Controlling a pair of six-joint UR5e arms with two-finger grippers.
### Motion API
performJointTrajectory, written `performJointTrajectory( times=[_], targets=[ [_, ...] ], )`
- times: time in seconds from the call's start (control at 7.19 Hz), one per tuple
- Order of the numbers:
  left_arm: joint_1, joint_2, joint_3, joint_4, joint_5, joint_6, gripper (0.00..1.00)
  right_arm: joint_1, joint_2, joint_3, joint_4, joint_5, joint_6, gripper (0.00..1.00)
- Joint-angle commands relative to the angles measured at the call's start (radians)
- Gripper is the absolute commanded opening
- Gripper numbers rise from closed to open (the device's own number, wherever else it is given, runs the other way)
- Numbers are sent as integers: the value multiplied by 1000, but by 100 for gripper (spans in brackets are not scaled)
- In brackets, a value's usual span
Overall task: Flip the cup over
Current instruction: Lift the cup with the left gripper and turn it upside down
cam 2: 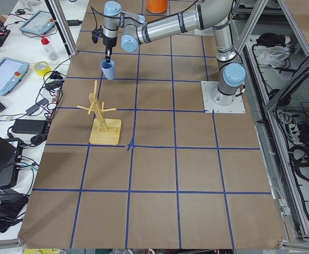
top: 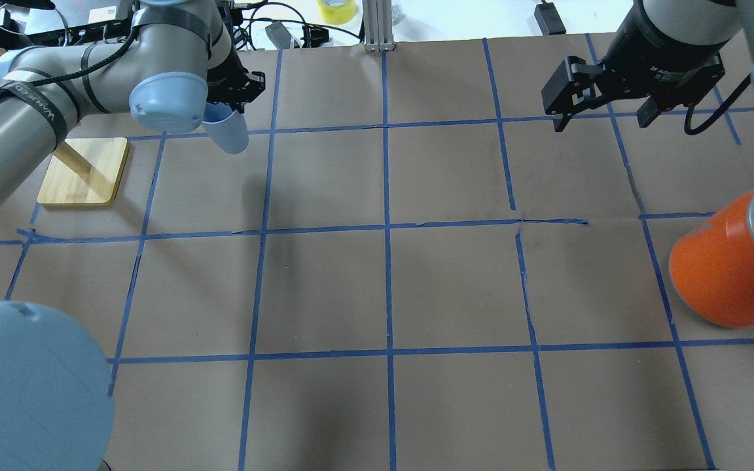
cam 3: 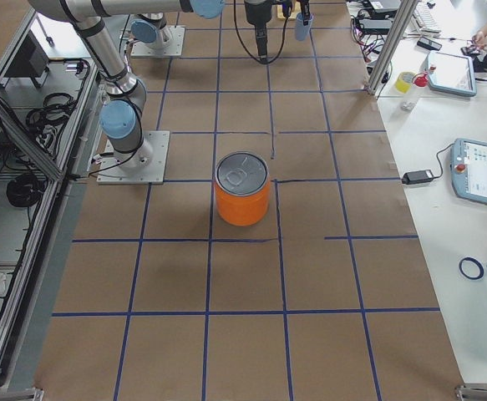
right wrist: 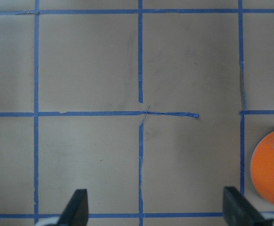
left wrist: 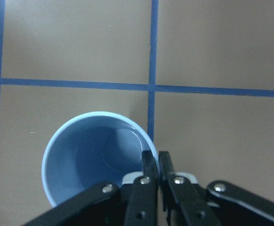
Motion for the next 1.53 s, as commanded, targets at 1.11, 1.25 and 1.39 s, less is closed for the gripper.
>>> performJointTrajectory(
  times=[1.11, 1.25, 1.39],
  targets=[
    [58, -66, -27, 16, 5, 38, 100, -28, -2, 1, 2, 15, -44, 100],
    [58, -48, -24, -18, 6, 37, 100, -28, 2, 5, 1, 1, -41, 100],
    [58, -14, -9, -93, 8, 38, 100, -28, 8, 3, -1, 6, -43, 100]
  ],
)
